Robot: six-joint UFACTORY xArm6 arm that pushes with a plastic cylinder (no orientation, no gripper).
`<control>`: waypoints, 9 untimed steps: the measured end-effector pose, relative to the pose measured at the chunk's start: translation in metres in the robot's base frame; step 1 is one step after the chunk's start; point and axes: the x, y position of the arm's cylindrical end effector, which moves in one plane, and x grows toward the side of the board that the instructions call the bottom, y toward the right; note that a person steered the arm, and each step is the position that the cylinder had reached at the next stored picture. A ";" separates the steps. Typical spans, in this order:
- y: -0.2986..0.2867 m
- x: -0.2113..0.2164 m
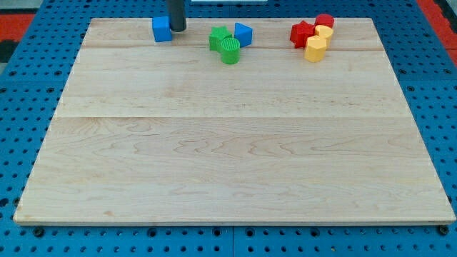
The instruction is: Slightly move the red circle to the bottom right side
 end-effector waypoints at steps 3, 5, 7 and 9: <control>-0.108 -0.003; -0.059 -0.020; 0.068 -0.023; 0.164 -0.023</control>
